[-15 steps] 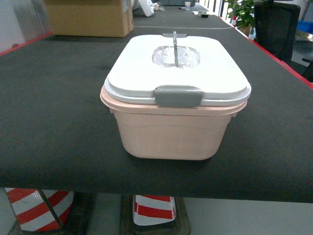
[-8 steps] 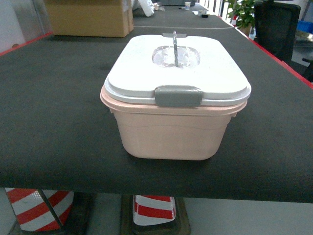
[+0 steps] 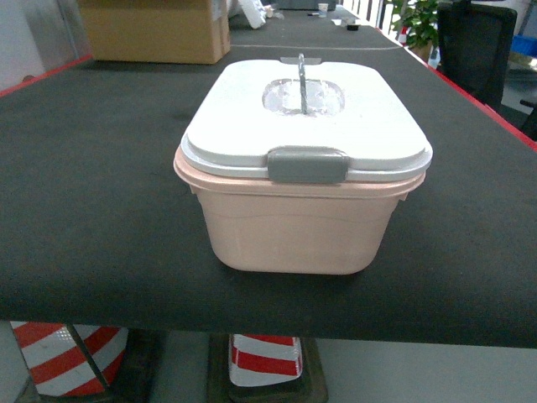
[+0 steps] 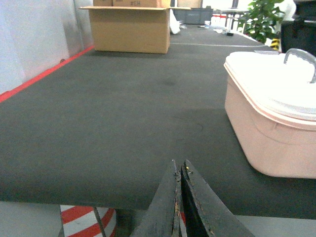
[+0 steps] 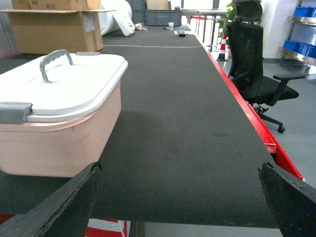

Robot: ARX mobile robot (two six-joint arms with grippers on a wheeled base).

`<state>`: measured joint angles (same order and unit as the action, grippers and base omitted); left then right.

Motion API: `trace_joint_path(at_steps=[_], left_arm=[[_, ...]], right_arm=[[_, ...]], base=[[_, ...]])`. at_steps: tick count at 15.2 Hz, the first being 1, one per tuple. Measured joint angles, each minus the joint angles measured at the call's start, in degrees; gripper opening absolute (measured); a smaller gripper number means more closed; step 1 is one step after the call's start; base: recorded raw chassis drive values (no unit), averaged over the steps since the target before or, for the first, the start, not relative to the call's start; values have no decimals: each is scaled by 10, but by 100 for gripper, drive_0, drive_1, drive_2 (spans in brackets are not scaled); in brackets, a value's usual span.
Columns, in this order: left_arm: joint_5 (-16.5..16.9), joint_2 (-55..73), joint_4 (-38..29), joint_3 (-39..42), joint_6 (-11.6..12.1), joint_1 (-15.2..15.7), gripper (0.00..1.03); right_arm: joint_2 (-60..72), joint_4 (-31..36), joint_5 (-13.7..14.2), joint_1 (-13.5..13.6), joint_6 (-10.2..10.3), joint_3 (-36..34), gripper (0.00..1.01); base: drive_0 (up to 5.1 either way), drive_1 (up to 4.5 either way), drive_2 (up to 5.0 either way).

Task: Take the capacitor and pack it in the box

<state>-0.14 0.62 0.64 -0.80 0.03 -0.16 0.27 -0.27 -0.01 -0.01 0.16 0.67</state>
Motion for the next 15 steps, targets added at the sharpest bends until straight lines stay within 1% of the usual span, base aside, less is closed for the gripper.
trace_joint_path(at_steps=[1,2,3,7,10,11,15], left_arm=[[1,0,-2,0,0,0,2],[1,0,-6,0,0,0,9],[0,0,-4,0,0,0,19],[1,0,-4,0,0,0,55],[1,0,-4,0,0,0,99],[1,0,-4,0,0,0,98],[1,0,-4,0,0,0,98]], right_arm=[[0,0,0,0,0,0,98],[0,0,0,0,0,0,98],[0,0,0,0,0,0,98],[0,0,0,0,0,0,98],[0,0,0,0,0,0,98],[0,0,0,0,0,0,98],[0,0,0,0,0,0,98]], base=[[0,0,0],[0,0,0],[0,0,0],[0,0,0],[0,0,0],[0,0,0],[0,0,0]])
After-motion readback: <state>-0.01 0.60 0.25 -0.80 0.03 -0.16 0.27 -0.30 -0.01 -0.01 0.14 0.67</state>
